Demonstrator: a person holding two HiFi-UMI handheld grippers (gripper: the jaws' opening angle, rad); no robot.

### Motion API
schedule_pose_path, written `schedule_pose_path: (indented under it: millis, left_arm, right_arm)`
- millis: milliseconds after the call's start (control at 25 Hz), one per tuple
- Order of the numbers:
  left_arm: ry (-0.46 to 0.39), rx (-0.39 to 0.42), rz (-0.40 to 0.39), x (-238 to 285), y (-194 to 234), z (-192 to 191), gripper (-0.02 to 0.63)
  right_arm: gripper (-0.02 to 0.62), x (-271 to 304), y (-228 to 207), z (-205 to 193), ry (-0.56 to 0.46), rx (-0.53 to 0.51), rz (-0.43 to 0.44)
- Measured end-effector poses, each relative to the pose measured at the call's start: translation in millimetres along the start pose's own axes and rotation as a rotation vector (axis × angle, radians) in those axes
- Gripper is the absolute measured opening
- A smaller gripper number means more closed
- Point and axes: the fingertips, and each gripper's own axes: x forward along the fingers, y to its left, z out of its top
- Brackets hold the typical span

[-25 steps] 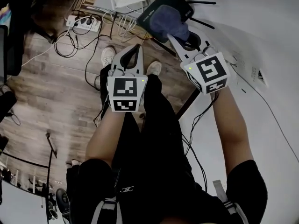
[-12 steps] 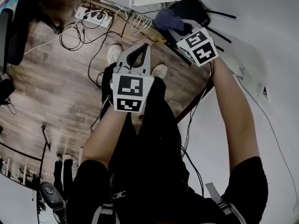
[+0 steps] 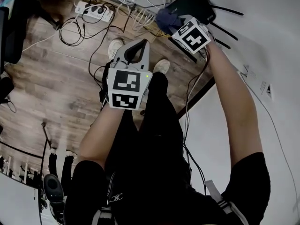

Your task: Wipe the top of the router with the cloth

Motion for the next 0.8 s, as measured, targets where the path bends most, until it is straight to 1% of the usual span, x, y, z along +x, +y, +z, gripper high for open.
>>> schedule_pose_path:
  millis: [80, 160, 240, 320, 440, 480, 560, 680, 800]
  left_arm:
    - [0.008, 0.009, -0.011, 0.0, -2.6, -2.3, 0.005]
    - [0.015, 0.013, -0.022, 0.7, -4.7, -5.9, 0.005]
    - [0.020, 0.008, -0.027, 1.3, -3.9, -9.4, 0.005]
    - [0.025, 0.000, -0.027, 1.6, -2.3, -12.3, 0.006]
    - [0.033, -0.006, -0.029, 3.5, 0.0, -15.5, 0.005]
    - [0.035, -0.005, -0.028, 3.9, 1.6, -16.5, 0.005]
    - [0.039, -0.006, -0.024, 3.0, 5.4, -19.1, 0.006]
    - [0.043, -0.014, -0.018, 1.1, 10.2, -23.2, 0.005]
    - [0.054, -0.022, -0.019, 0.9, 13.9, -27.7, 0.005]
  right_arm:
    - [0.087, 8.8, 3.4, -19.4, 0.064, -0.003, 0.033]
    - [0.087, 9.1, 6.7, -30.9, 0.097, 0.014, 0.067]
    - [0.087, 7.8, 11.5, -40.6, 0.153, 0.022, 0.105]
    - [0.087, 5.6, 16.4, -52.5, 0.243, -0.021, 0.132]
    - [0.087, -0.4, 23.2, -77.9, 0.419, -0.137, 0.175]
    - [0.087, -1.5, 22.4, -83.9, 0.453, -0.157, 0.179]
    - [0.087, -2.0, 17.7, -87.1, 0.465, -0.153, 0.165]
    - [0.087, -2.7, 10.1, -85.5, 0.441, -0.100, 0.125]
    - [0.087, -3.1, -5.4, -85.1, 0.425, 0.011, 0.078]
